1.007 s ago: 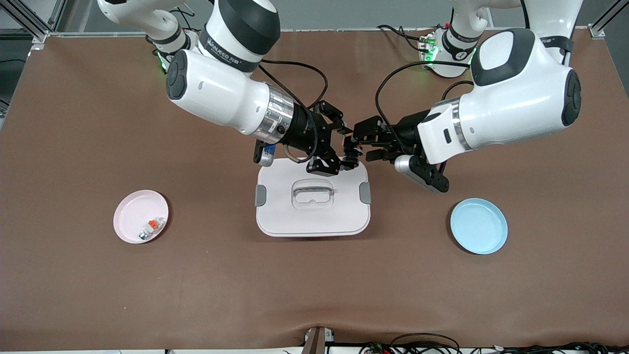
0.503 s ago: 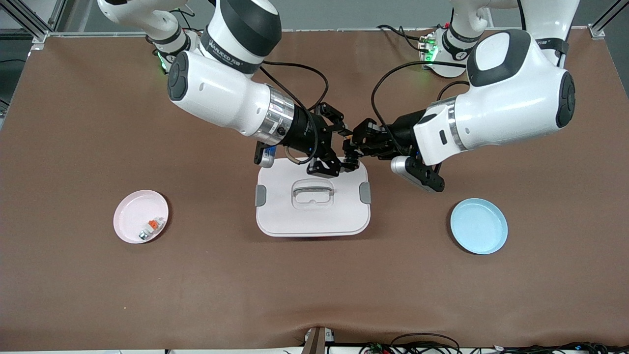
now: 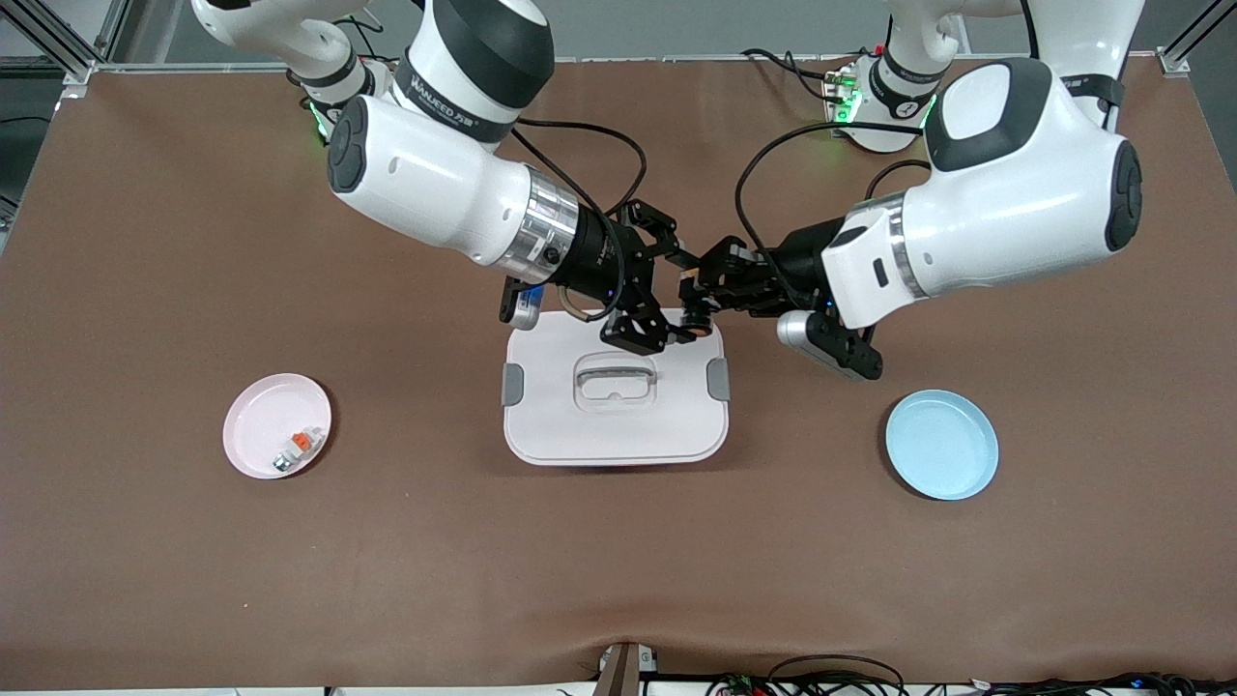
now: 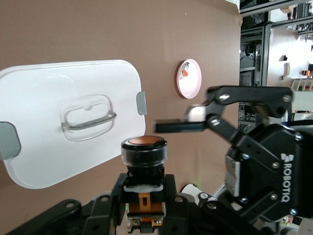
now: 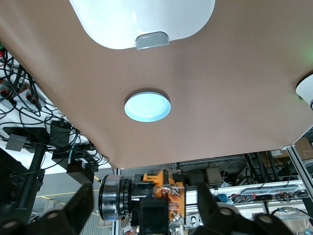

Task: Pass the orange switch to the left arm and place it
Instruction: 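Carry the switch with the left gripper while the right gripper withdraws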

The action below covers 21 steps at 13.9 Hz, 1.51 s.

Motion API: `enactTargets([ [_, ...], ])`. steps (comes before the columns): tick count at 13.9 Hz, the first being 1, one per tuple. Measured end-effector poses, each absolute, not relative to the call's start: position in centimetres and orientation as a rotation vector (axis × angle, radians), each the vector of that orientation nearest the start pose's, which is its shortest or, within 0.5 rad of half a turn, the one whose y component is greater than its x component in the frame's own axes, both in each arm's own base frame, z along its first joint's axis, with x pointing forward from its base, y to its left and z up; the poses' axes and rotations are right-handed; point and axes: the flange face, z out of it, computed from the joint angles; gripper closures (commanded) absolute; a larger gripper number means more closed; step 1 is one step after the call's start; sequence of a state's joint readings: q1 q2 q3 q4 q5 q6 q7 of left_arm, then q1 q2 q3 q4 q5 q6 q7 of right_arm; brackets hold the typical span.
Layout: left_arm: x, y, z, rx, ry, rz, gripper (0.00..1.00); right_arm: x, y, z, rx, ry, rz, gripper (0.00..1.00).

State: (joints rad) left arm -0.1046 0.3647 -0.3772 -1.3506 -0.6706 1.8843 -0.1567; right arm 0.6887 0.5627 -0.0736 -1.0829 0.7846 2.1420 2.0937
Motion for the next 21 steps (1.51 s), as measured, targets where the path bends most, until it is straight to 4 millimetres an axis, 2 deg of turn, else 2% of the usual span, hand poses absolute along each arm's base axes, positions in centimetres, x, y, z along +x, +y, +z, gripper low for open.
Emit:
enactTargets([
  [4, 60.7, -30.5, 57.3, 2.446, -0.079, -0.079, 1.00, 59.0, 47.5, 57.0, -1.571, 1.837, 0.768, 0.00],
  [7, 60.6, -29.1, 56.7, 2.573, -0.035, -0.096, 1.00, 59.1, 47.4, 57.0, -1.581, 1.832, 0.752, 0.00],
  [9, 61.5, -25.9, 55.7, 2.664, -0.005, -0.107, 1.00, 59.0, 47.2, 56.6, -1.734, 1.753, 0.641, 0.00],
  [12, 63.0, -19.8, 53.7, 2.804, 0.065, -0.116, 1.00, 57.8, 46.7, 55.6, -2.106, 1.505, 0.546, 0.00],
  [14, 63.3, -16.8, 51.3, 2.961, 0.072, -0.116, 1.00, 58.1, 44.3, 56.1, -2.281, 1.310, 0.518, 0.00],
  [17, 63.3, -13.9, 47.0, 3.082, 0.095, -0.150, 1.00, 59.3, 37.8, 57.0, -2.535, 1.049, 0.447, 0.00],
  [19, 63.7, -10.4, 42.9, 3.084, 0.175, -0.125, 1.00, 59.8, 34.5, 57.2, -2.694, 0.868, 0.376, 0.00],
  [21, 63.5, -7.1, 38.3, 3.068, 0.255, -0.085, 1.00, 60.3, 32.3, 57.1, -2.801, 0.715, 0.321, 0.00],
])
